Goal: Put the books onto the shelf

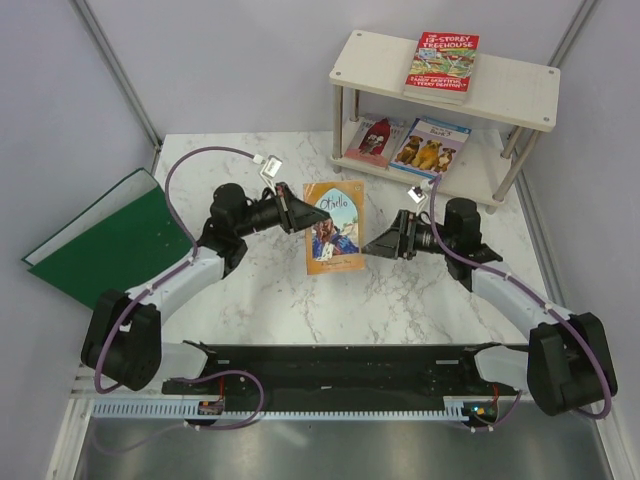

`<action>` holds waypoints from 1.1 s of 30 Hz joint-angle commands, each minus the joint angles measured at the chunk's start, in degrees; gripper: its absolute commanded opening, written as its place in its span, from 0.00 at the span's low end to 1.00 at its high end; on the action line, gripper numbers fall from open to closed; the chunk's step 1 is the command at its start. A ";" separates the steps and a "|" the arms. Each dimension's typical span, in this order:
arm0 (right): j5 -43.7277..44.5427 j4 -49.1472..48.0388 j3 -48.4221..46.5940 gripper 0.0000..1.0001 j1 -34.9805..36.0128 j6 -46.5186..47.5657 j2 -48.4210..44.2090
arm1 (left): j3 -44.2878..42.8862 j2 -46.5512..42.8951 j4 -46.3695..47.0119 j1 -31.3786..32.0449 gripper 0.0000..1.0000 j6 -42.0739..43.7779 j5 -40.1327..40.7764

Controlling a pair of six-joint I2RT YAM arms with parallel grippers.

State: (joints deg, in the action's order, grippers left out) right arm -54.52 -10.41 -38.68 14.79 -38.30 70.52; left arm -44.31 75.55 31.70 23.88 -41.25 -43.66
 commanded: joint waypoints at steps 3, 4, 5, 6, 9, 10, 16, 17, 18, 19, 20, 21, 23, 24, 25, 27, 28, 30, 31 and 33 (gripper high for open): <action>-0.50 -20.96 7.56 0.93 0.07 -12.23 -3.64 | -4.38 2.59 7.32 0.64 0.02 -4.89 -0.39; -0.76 -20.88 7.65 0.93 0.07 -12.23 -3.03 | -4.29 2.67 8.36 0.64 0.02 -5.32 -0.11; -0.67 -20.96 7.74 0.93 0.07 -12.15 -2.76 | -4.46 2.94 8.90 0.82 0.02 -5.76 0.24; -0.50 -21.14 8.17 0.93 0.07 -12.14 -2.67 | -4.73 3.11 9.42 1.08 0.02 -6.64 0.33; 0.56 -23.24 9.05 0.93 0.07 -12.58 -2.32 | -5.69 4.17 10.04 2.22 0.02 -7.26 0.42; 0.82 -24.64 9.23 0.94 0.07 -13.11 -1.62 | -5.78 4.43 10.83 2.66 0.02 -7.43 0.59; 0.82 -34.31 12.39 0.91 0.16 -18.38 1.99 | -6.13 5.40 12.86 3.37 0.02 -9.28 1.30; 0.65 -35.19 12.92 0.88 0.24 -19.60 2.25 | -6.31 5.40 12.42 3.37 0.02 -8.76 1.64; 0.30 -35.81 13.01 0.86 0.24 -19.96 2.34 | -6.31 5.22 11.98 3.37 0.02 -8.49 2.08; 0.21 -35.82 13.10 0.81 0.24 -20.14 2.17 | -6.48 5.05 11.54 3.45 0.02 -8.14 2.43; 0.03 -35.82 13.10 0.78 0.33 -20.23 1.99 | -6.57 4.79 10.93 3.37 0.02 -7.53 3.13; 0.20 -35.12 13.10 0.74 0.24 -19.88 1.29 | -6.66 4.87 10.66 3.37 0.02 -7.35 3.32; 0.82 -33.98 12.92 0.57 0.24 -19.18 0.32 | -7.45 5.57 10.57 3.37 0.02 -7.44 2.97; 0.91 -33.80 12.84 0.52 0.24 -19.00 0.14 | -7.63 5.84 10.66 3.45 0.02 -7.52 2.70; 0.73 -33.79 12.66 0.42 0.16 -19.09 0.06 | -7.63 6.10 10.83 3.46 0.02 -7.87 2.62; 0.30 -35.19 12.75 0.25 0.24 -19.44 0.14 | -7.37 6.80 11.45 3.46 0.02 -8.40 2.53; 0.21 -36.16 13.01 0.17 0.24 -20.14 0.14 | -7.28 6.98 11.54 3.46 0.02 -8.58 2.44; -0.32 -39.59 13.36 0.01 0.24 -22.06 0.14 | -6.93 7.16 11.63 3.46 0.02 -8.40 2.44; -0.32 -40.20 13.28 0.00 0.24 -22.42 0.06 | -6.84 7.16 11.63 3.46 0.02 -8.14 2.35; -0.41 -40.12 12.93 0.00 0.24 -22.43 -0.82 | -6.58 7.24 9.71 3.46 0.08 -7.62 2.53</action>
State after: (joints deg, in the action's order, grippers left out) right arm -54.26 -43.86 -25.19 14.76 -59.07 71.66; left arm -49.54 82.50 40.03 26.68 -48.40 -41.06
